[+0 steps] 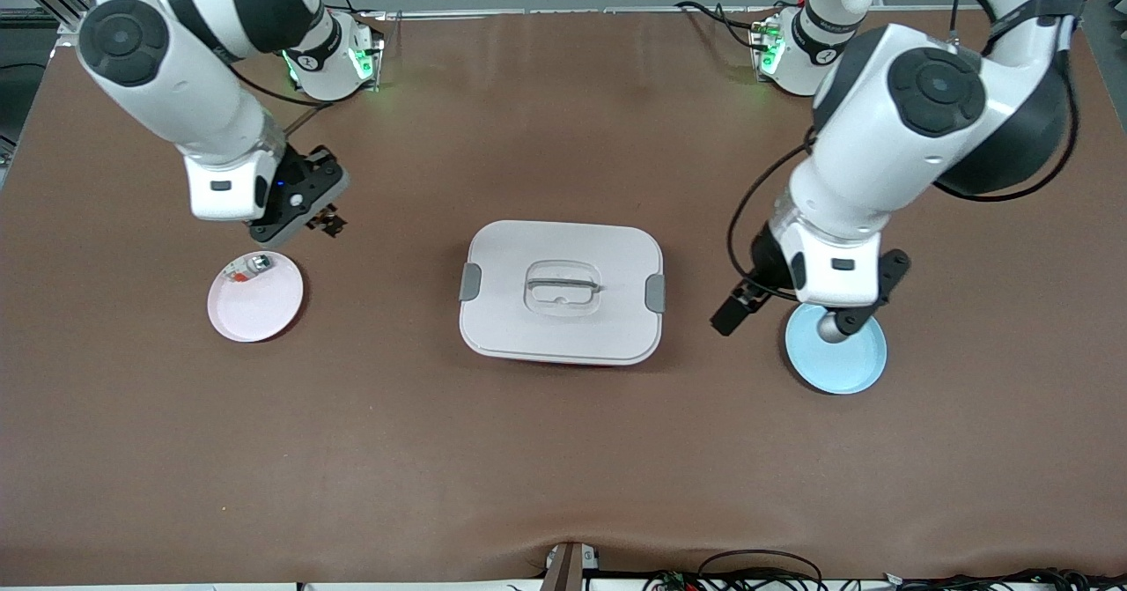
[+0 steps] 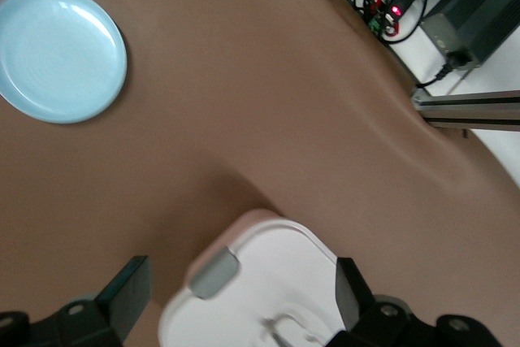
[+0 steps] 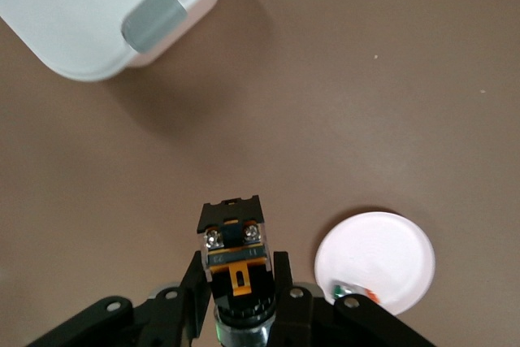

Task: Transfer orange switch to right arm and place
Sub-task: 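Move the switch to the white plate while the left gripper withdraws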

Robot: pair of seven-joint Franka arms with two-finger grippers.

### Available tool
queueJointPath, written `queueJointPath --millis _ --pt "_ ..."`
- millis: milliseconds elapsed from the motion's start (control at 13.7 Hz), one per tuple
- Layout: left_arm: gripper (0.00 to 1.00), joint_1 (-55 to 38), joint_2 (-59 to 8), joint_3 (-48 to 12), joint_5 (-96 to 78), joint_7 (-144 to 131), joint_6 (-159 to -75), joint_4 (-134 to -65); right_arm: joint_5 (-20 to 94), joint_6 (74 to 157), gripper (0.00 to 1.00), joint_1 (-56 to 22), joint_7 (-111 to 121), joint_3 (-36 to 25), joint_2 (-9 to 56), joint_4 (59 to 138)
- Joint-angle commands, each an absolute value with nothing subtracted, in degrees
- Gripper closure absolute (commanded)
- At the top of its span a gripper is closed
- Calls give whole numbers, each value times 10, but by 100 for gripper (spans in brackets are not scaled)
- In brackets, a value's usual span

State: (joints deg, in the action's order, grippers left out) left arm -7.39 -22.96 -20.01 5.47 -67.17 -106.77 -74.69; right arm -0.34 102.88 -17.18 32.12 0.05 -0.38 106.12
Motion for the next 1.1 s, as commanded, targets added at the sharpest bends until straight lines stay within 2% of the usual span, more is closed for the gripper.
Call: queueJointPath --millis 0,292,512,658,1023 --pt "0 -46 -217 -201 69 -601 -1047 -755 -26 1034 100 -121 430 10 -16 1076" --pt "0 -18 -217 -201 110 -539 -1033 -755 -57 1107 100 -49 590 10 -15 1128" --pt "0 -17 -220 -199 121 -534 -1034 -755 -57 1222 100 9 692 10 -8 1191" --pt "0 -16 -224 -200 120 -530 -1038 -753 -57 1287 100 32 726 10 13 1222" --pt "0 -12 -219 -196 122 -433 -1034 -753 -60 1348 100 47 750 10 104 1222"
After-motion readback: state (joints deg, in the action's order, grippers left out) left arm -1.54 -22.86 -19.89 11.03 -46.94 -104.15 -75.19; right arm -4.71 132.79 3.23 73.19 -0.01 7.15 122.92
